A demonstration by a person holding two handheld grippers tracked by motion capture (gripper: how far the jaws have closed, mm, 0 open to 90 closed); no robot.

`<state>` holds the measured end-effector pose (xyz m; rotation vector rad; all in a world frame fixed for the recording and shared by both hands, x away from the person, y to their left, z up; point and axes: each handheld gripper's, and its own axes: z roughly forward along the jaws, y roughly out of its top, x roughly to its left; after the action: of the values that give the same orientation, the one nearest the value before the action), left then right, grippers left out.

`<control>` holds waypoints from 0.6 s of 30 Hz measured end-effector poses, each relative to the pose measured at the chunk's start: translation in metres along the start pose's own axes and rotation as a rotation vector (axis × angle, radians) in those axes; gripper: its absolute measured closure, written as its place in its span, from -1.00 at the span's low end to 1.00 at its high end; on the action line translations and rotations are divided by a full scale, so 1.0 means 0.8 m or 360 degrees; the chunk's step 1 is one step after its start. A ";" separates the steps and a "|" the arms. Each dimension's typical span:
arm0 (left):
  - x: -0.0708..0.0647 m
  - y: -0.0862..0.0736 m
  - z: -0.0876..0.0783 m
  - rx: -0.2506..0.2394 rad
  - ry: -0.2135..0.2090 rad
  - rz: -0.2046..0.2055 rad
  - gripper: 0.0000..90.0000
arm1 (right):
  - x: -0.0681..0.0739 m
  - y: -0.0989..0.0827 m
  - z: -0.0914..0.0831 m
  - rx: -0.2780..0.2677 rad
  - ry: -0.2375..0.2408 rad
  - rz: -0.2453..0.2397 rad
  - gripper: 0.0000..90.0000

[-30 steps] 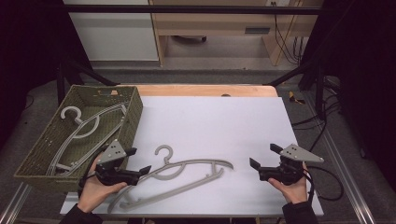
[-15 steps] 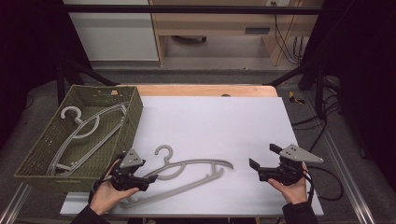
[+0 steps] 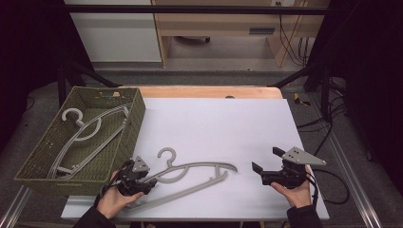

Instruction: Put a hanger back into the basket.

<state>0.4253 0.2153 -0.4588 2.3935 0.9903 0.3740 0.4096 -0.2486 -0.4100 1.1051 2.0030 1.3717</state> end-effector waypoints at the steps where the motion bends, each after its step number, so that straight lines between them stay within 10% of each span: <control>1: 0.001 -0.001 0.001 0.0013 0.0008 -0.0005 0.18 | 0.000 0.000 0.000 0.0005 -0.0003 -0.0001 -0.88; 18: 0.001 0.001 0.000 0.0045 -0.0049 -0.0131 0.68 | 0.001 -0.001 0.002 0.0017 0.0009 -0.0008 -0.88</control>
<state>0.4264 0.2154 -0.4580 2.3674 1.0829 0.2939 0.4103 -0.2473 -0.4112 1.1015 2.0182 1.3642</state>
